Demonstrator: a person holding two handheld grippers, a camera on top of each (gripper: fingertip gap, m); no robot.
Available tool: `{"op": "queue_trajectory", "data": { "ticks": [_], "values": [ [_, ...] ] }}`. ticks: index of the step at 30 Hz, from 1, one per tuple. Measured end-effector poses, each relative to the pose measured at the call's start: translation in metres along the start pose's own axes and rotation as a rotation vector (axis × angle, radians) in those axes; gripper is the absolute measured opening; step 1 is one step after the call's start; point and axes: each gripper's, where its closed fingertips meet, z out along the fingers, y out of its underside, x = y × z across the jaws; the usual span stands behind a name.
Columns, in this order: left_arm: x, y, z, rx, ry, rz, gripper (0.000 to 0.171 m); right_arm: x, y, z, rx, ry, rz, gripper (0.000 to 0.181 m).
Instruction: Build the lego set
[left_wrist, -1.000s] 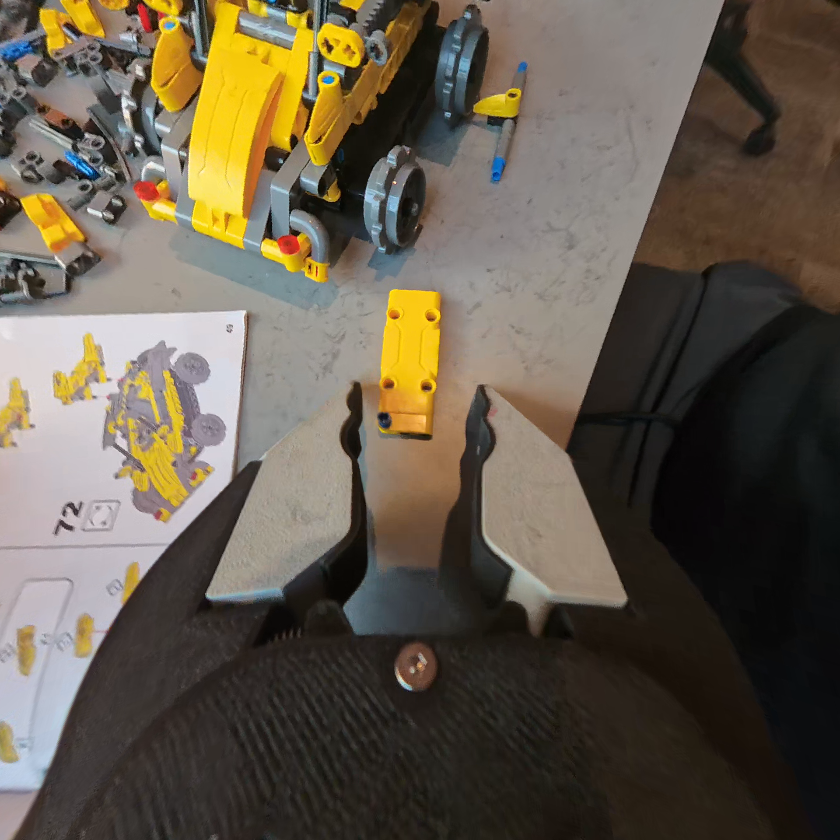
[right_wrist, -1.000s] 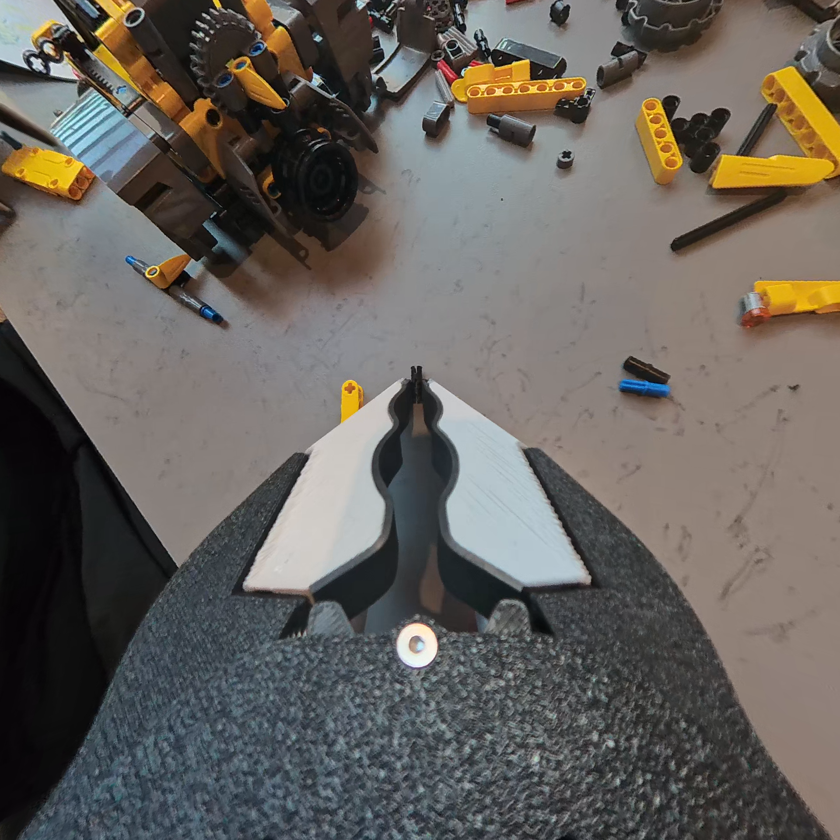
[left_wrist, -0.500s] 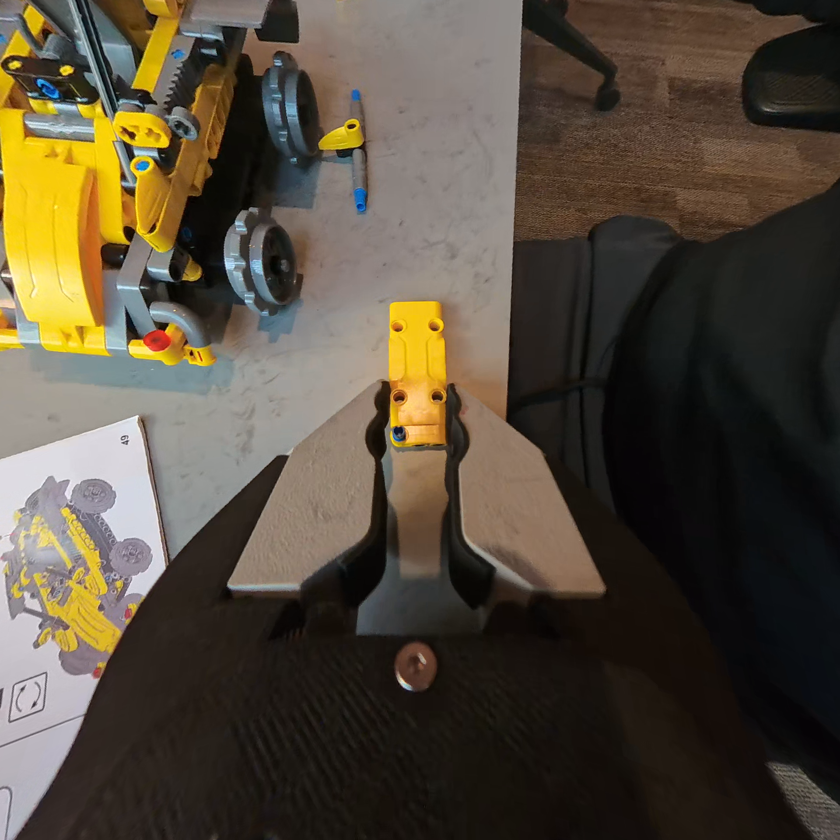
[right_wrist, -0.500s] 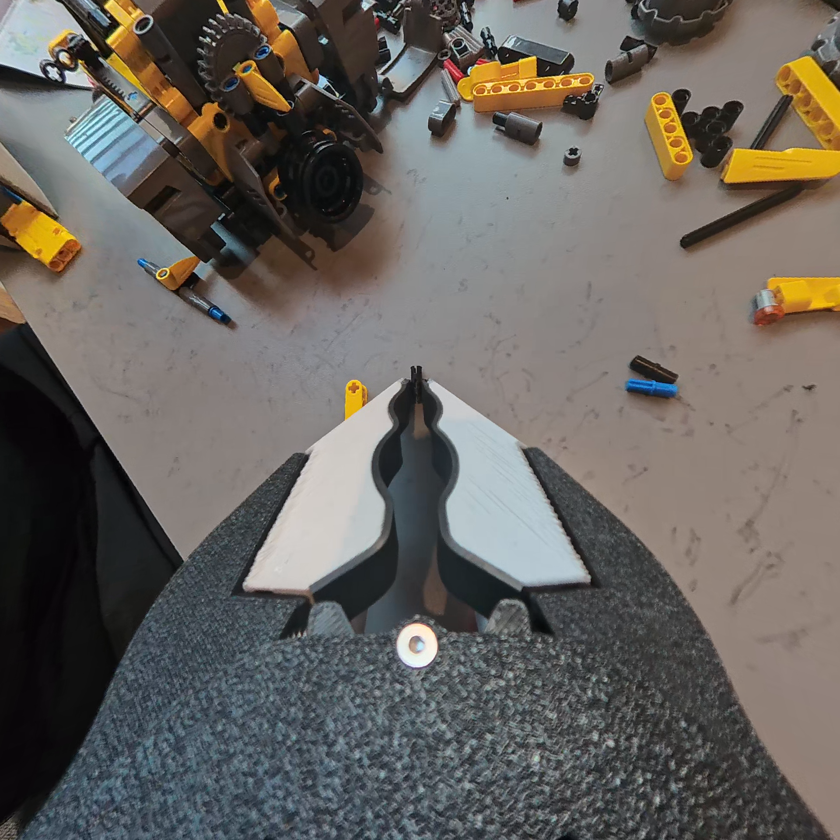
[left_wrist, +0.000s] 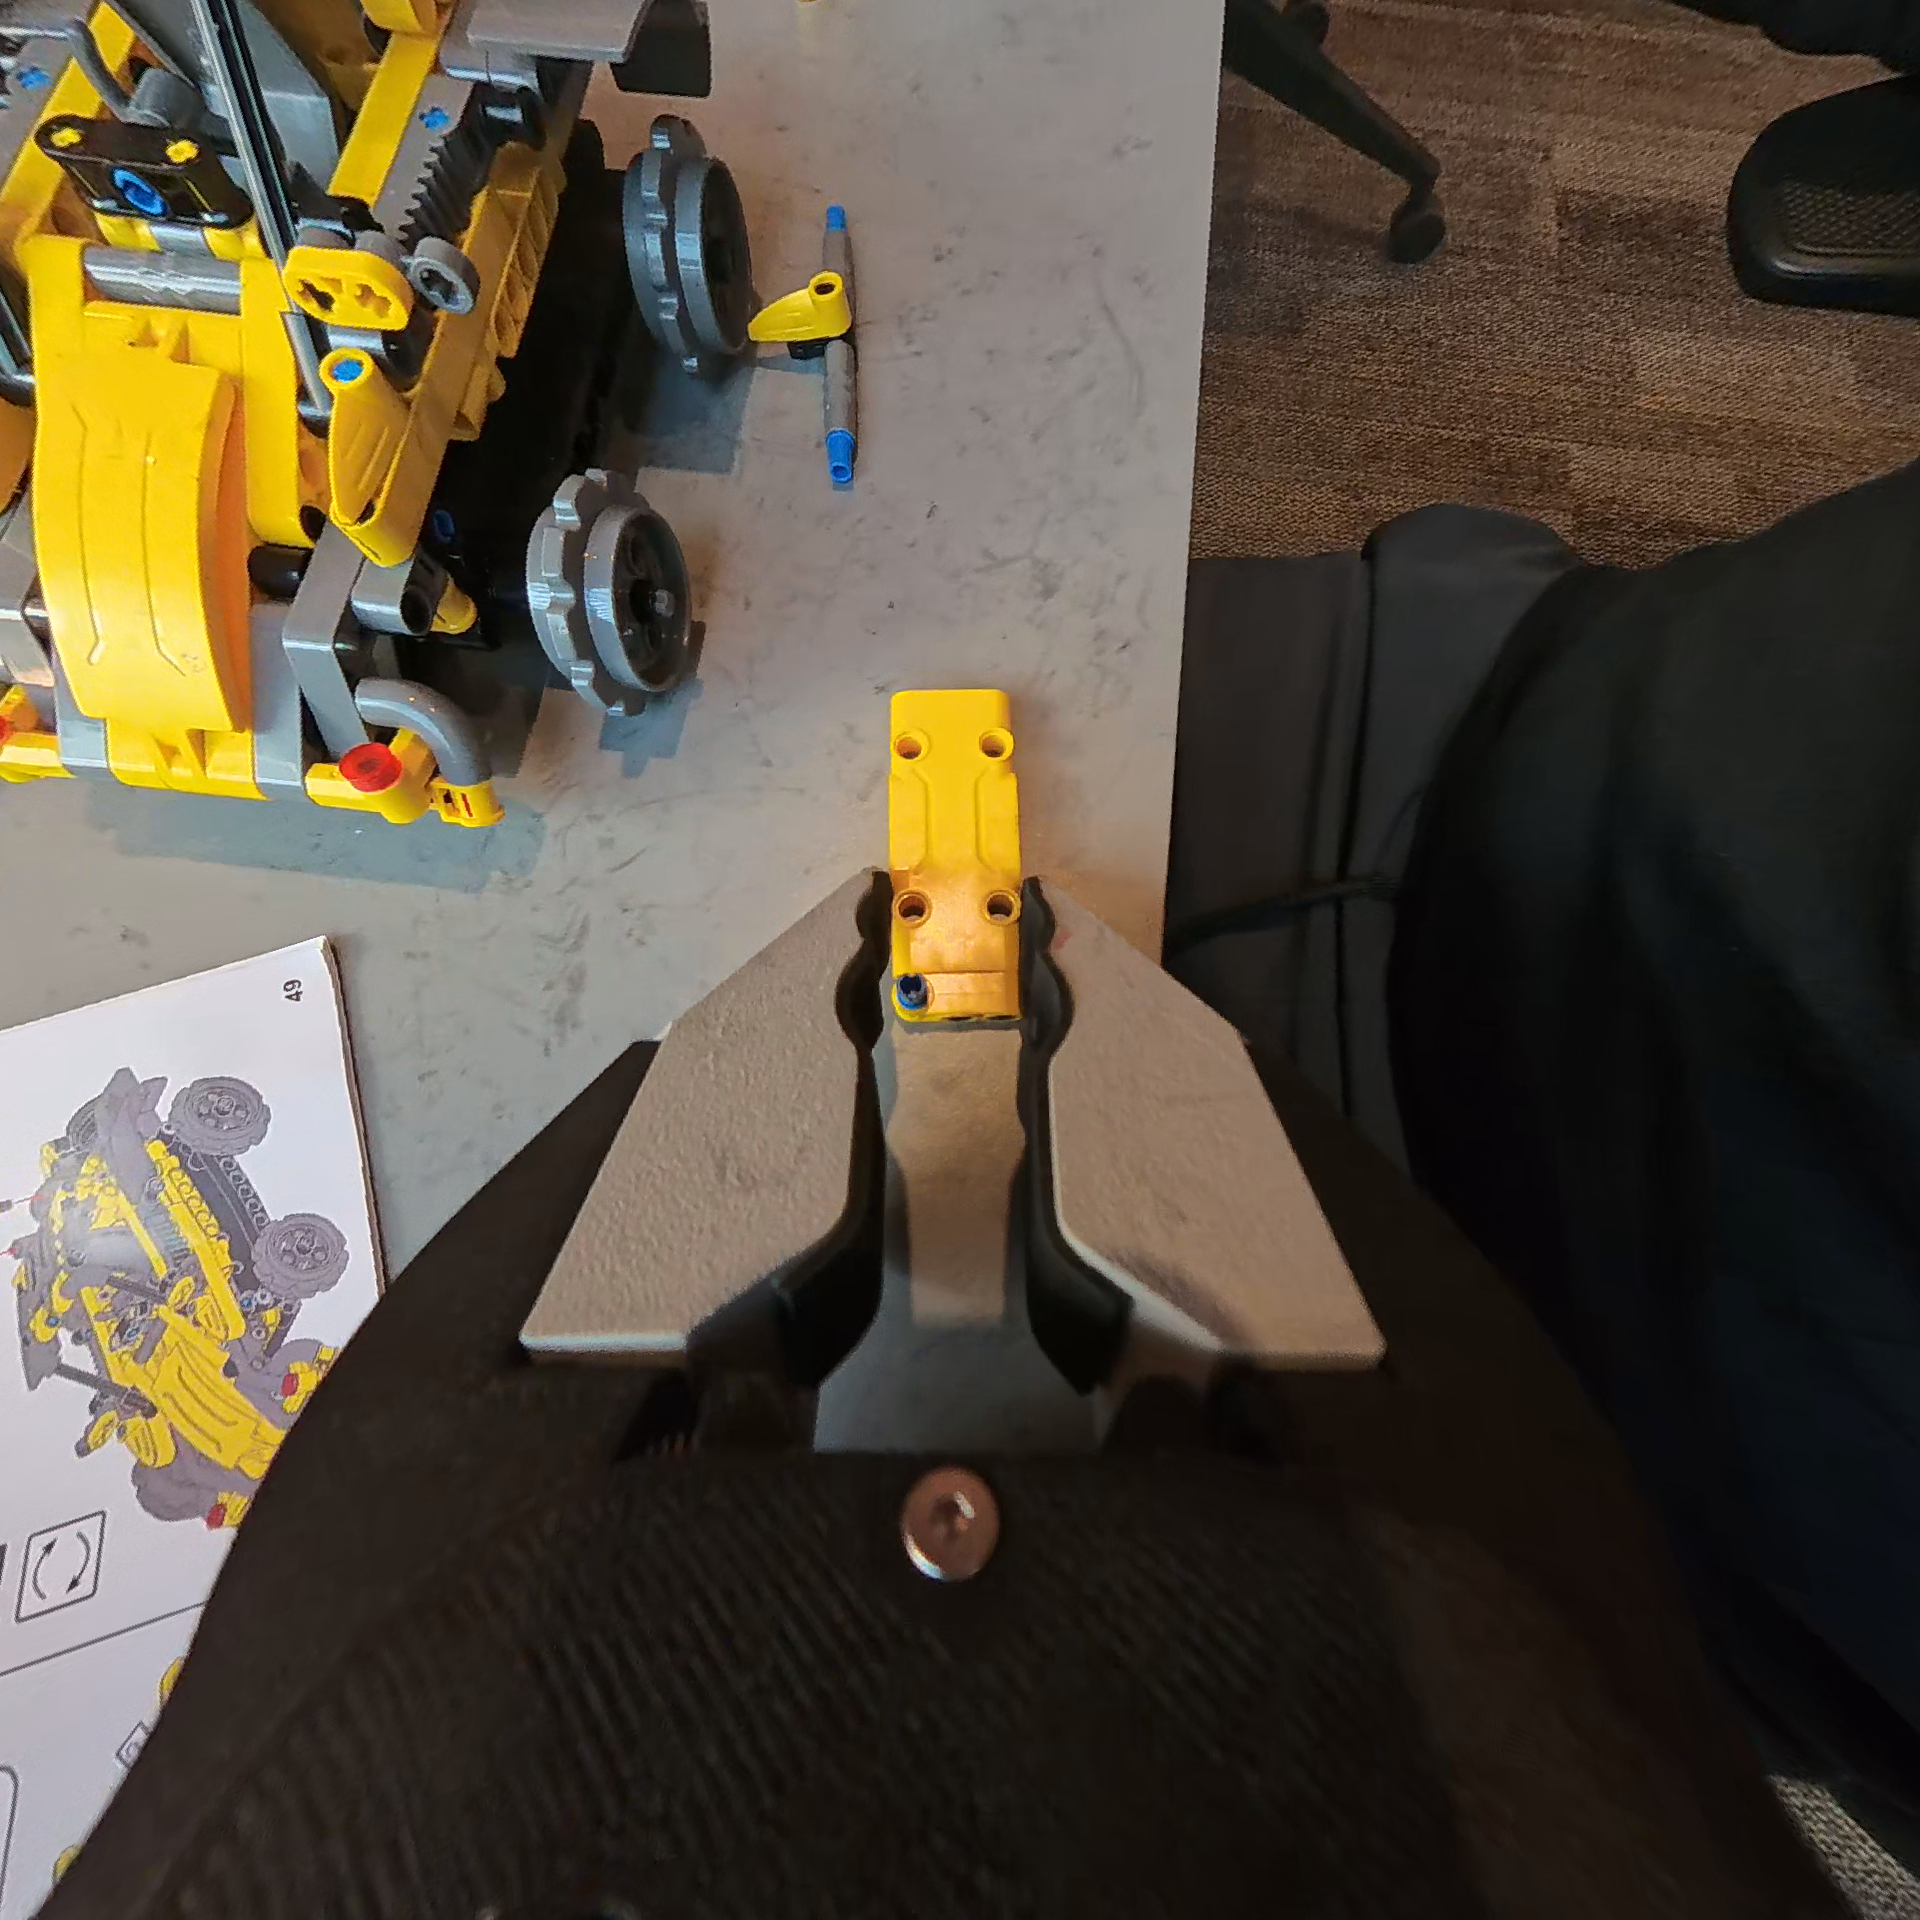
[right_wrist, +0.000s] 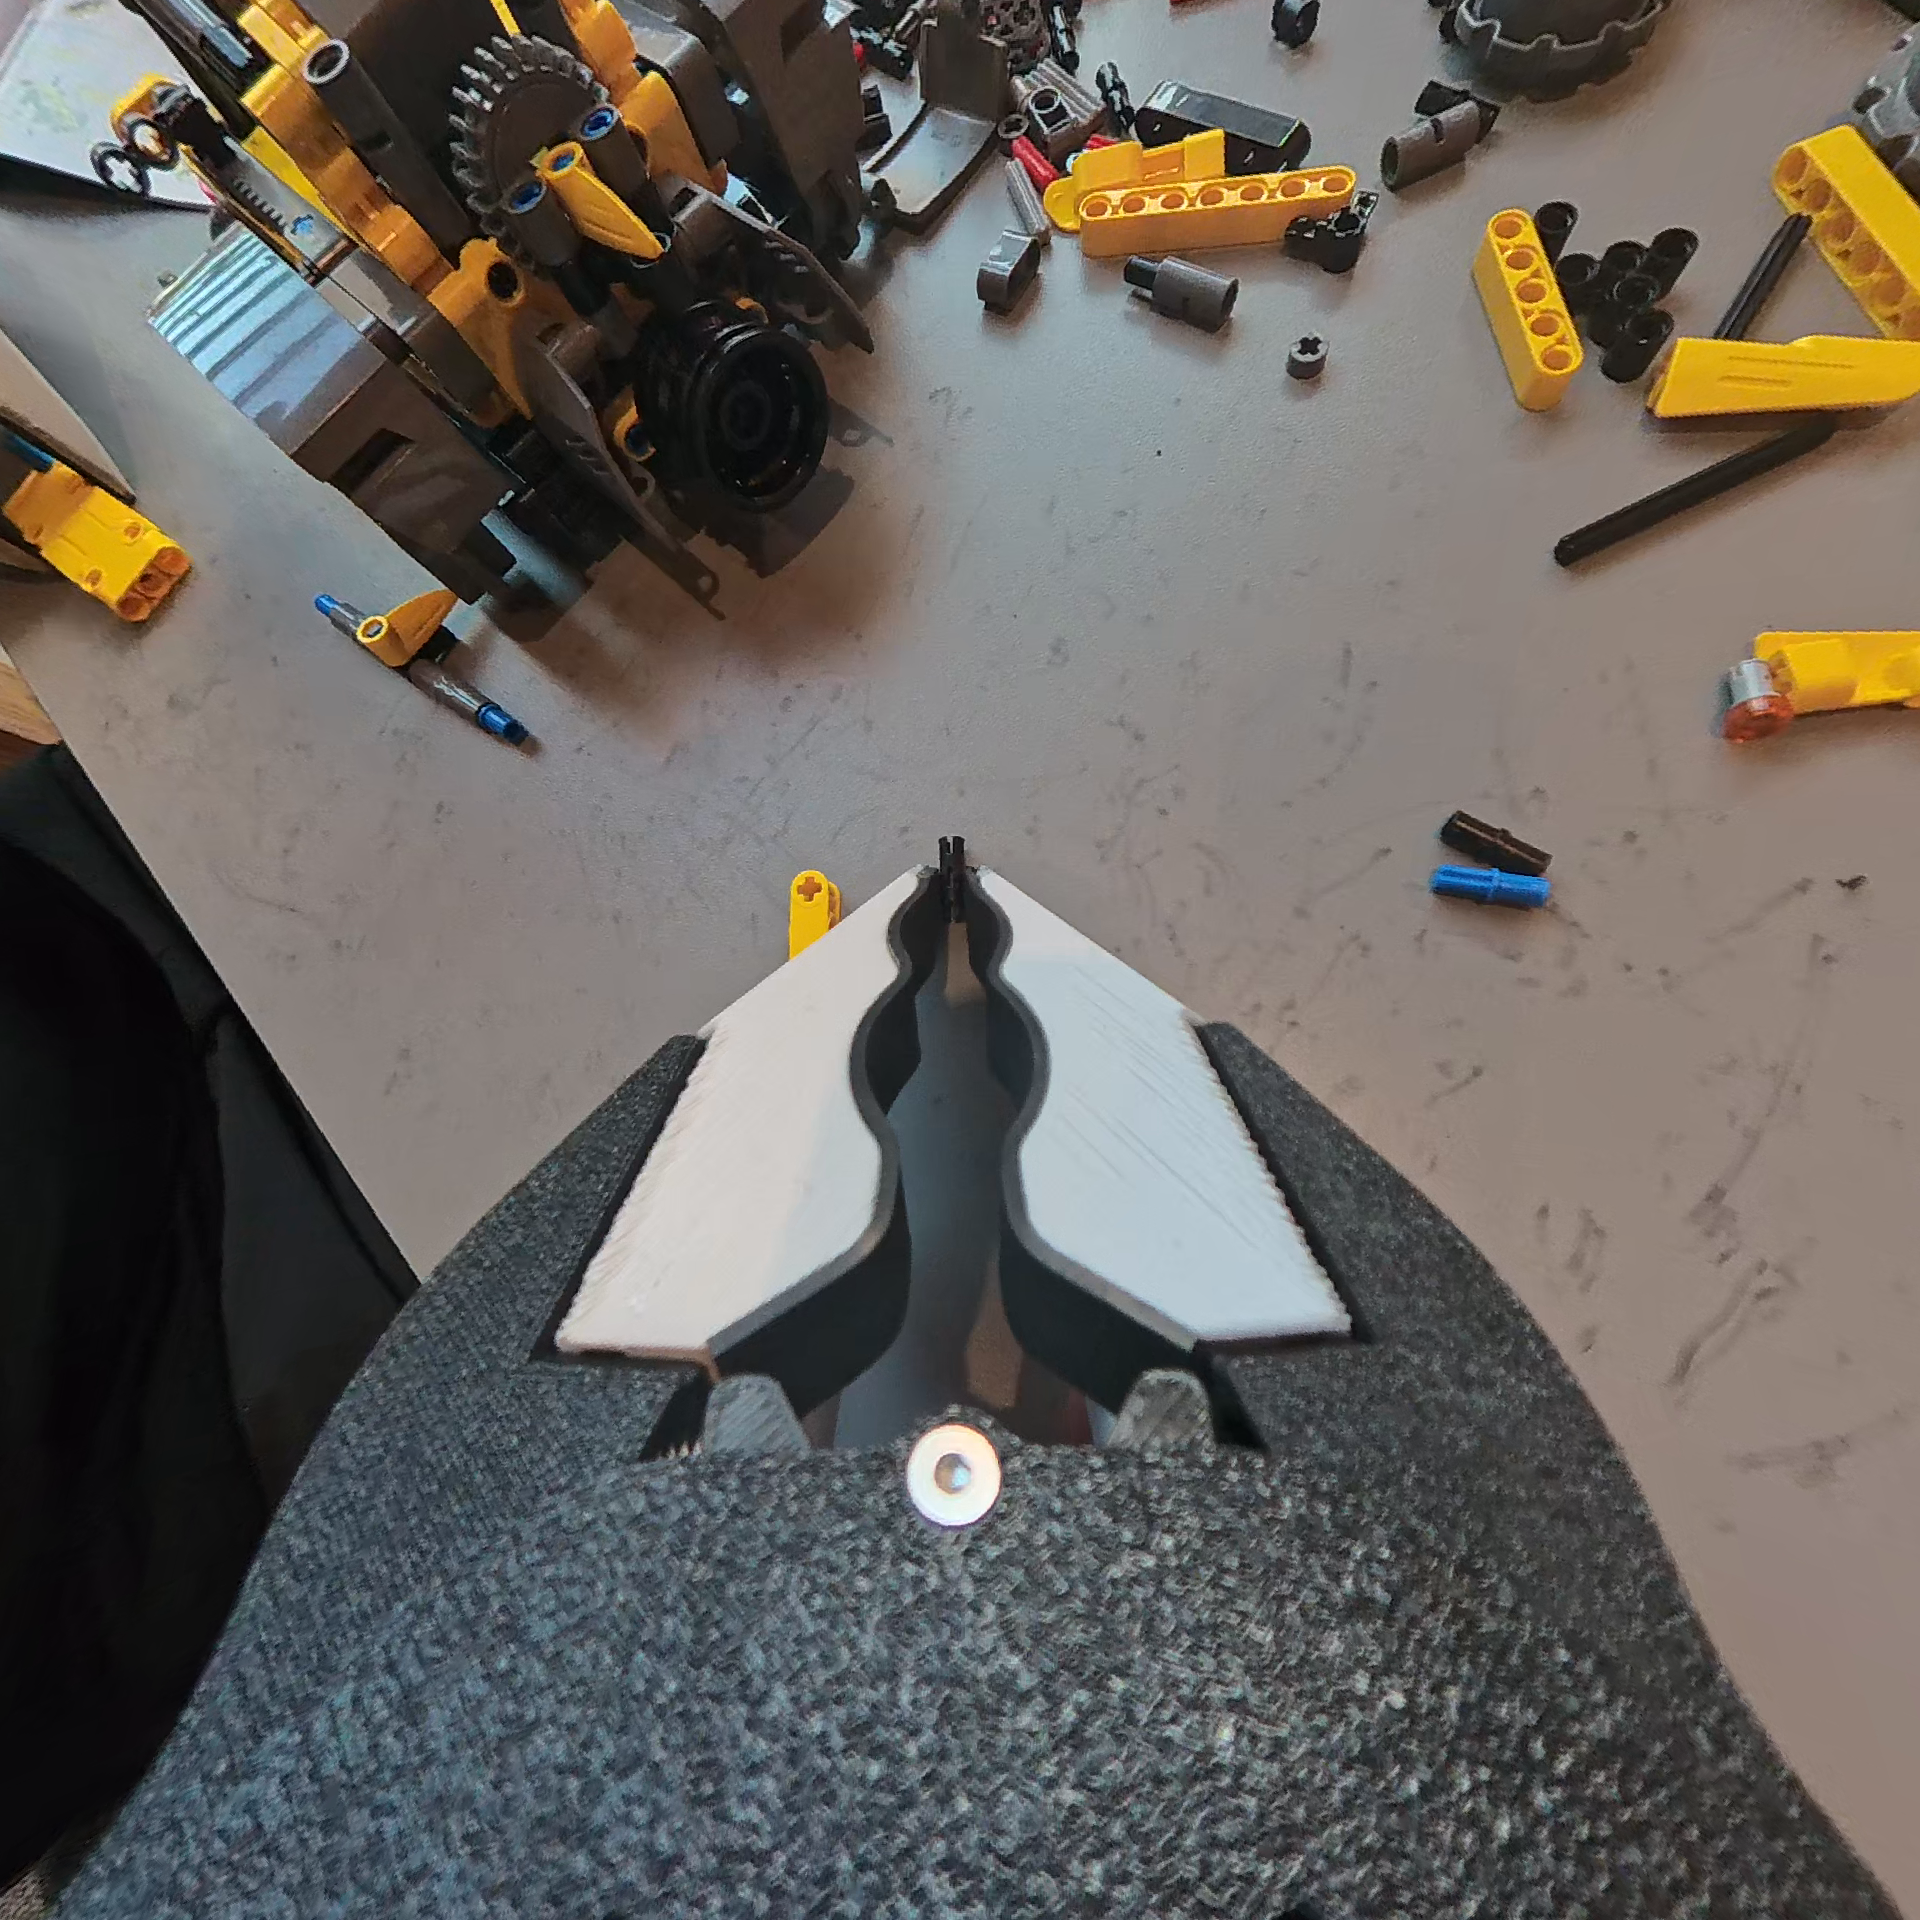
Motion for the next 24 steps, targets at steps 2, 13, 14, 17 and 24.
{"op": "queue_trajectory", "data": {
  "ticks": [2, 13, 14, 17, 24],
  "values": [
    [0.0, -0.0002, 0.0002, 0.0, 0.002, -0.003, 0.022, 0.0001, 0.0001, 0.0, 0.0, 0.003, -0.003, 0.005],
    [-0.0007, -0.0022, 0.0024, 0.002, -0.005, -0.021, 0.022, -0.0021, 0.0024, -0.0018, -0.001, 0.021, -0.016, 0.007],
    [-0.0007, -0.0022, 0.0024, 0.002, -0.005, -0.021, 0.022, -0.0019, 0.0024, -0.0017, -0.001, 0.021, -0.014, 0.006],
    [-0.0007, -0.0022, 0.0025, 0.002, -0.005, -0.021, 0.022, -0.0015, 0.0024, -0.0017, -0.001, 0.02, -0.01, 0.006],
    [-0.0007, -0.0023, 0.0026, 0.003, -0.004, -0.022, 0.022, -0.0013, 0.0024, -0.0016, -0.001, 0.018, -0.006, 0.005]
  ]
}}
